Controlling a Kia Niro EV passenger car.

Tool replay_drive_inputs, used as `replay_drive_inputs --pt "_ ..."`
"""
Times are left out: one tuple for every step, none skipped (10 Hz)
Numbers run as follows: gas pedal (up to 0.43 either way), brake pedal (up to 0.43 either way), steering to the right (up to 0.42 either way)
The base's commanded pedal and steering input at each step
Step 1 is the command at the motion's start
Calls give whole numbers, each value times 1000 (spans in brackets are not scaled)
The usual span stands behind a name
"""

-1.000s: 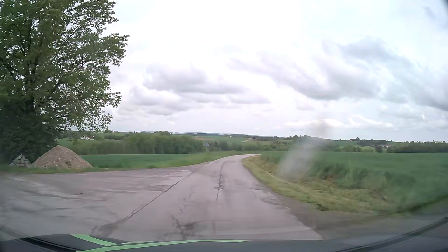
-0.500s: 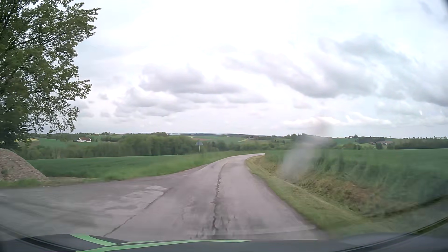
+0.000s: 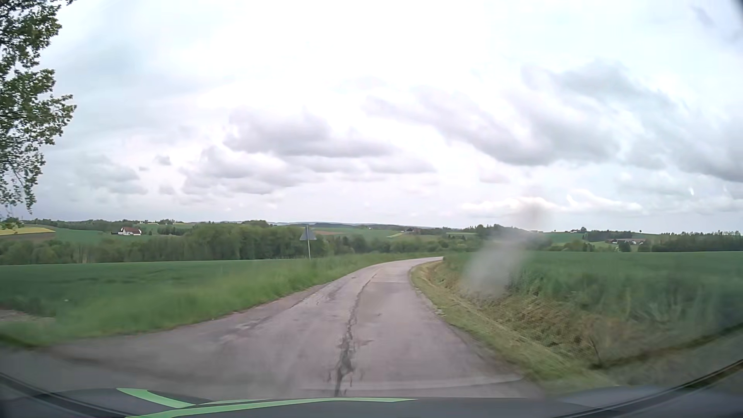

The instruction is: Follow the waypoints while adhering to traffic rules and regulations

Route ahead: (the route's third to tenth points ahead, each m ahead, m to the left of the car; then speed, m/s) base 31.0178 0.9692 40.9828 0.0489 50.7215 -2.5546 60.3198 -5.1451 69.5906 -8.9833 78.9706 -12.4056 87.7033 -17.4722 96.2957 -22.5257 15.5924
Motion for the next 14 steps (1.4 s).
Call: replay_drive_inputs --pt "87 0 14" --pt "98 0 14" --pt "98 0 14" --pt "98 0 14" --pt "98 0 14" --pt "98 0 14" --pt "98 0 14" --pt "110 0 16" --pt "110 0 18" --pt "110 0 21" --pt "110 0 23" --pt "110 0 24" --pt "110 0 25" --pt "110 0 26"
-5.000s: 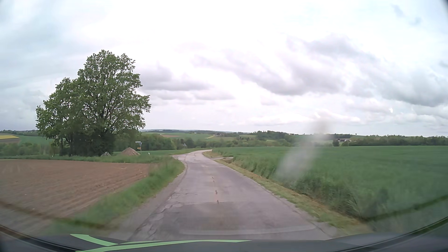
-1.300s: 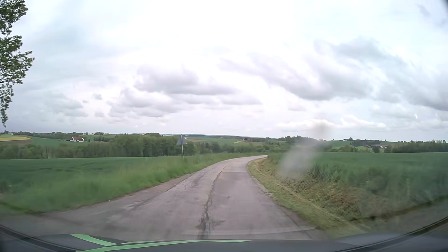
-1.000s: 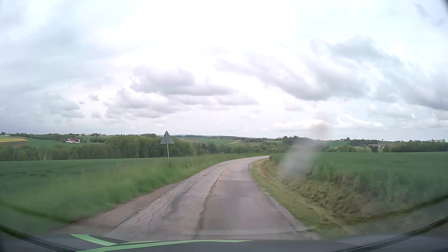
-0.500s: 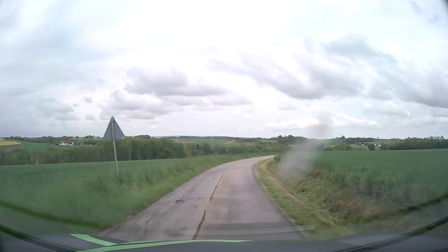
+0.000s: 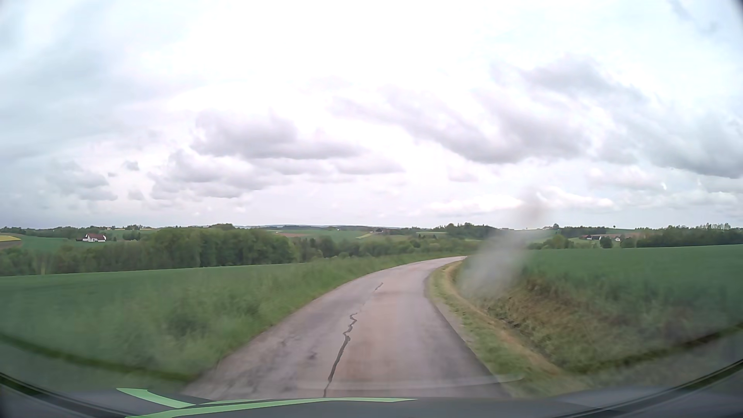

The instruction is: Follow the waypoints while adhering to traffic rules and regulations

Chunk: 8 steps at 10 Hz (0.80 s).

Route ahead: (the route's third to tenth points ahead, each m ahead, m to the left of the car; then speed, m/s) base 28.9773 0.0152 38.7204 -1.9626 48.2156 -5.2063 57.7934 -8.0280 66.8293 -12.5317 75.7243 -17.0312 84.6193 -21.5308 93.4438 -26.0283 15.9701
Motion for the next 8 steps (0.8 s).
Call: replay_drive_inputs --pt "110 0 28" --pt "110 0 30" --pt "110 0 31" --pt "110 0 32" --pt "110 0 33" --pt "110 0 34" --pt "98 0 34" --pt "67 0 35"
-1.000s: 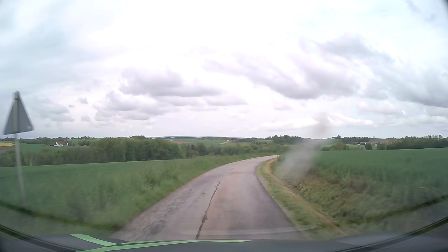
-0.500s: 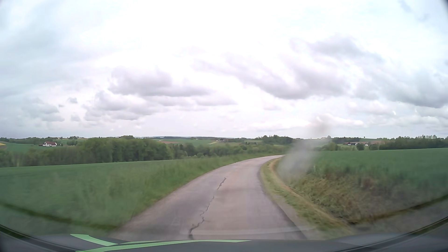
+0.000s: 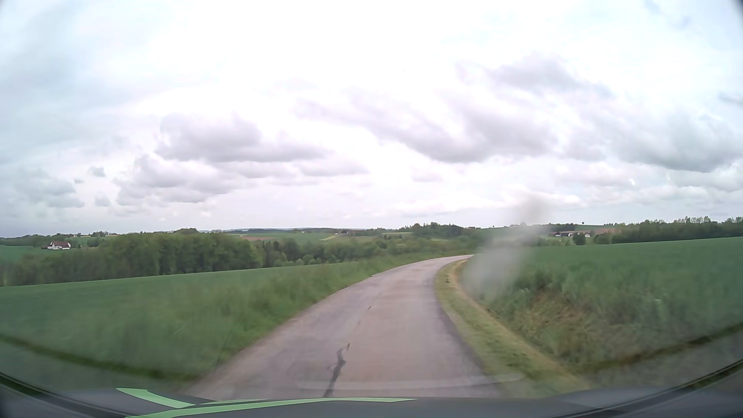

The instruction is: Follow the waypoints while adhering to traffic rules and regulations

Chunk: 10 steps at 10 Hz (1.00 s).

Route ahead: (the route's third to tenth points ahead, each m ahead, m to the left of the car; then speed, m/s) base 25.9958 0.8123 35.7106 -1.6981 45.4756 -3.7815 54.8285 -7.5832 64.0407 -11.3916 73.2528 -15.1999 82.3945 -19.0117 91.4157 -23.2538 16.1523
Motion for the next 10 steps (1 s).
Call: replay_drive_inputs --pt "0 0 35" --pt "0 0 36" --pt "0 0 36" --pt "0 0 37" --pt "0 0 37" --pt "0 0 37" --pt "0 0 37" --pt "0 0 37" --pt "0 0 35" --pt "39 0 33"
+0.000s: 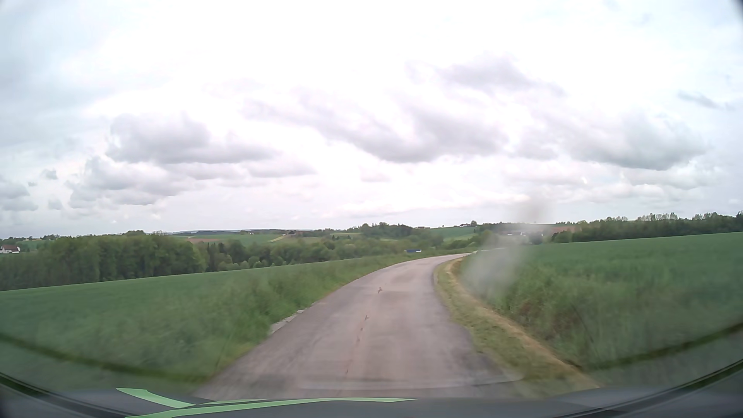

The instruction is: Follow the waypoints while adhering to traffic rules and regulations

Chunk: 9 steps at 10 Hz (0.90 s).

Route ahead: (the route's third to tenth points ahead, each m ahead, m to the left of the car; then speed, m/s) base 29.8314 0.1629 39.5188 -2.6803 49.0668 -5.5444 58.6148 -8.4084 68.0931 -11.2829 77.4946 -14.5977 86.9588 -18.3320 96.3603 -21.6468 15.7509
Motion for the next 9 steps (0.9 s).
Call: replay_drive_inputs --pt "87 0 33" --pt "98 0 33" --pt "110 0 33" --pt "110 0 33" --pt "118 0 33" --pt "118 0 33" --pt "118 0 33" --pt "118 0 33" --pt "118 0 33"
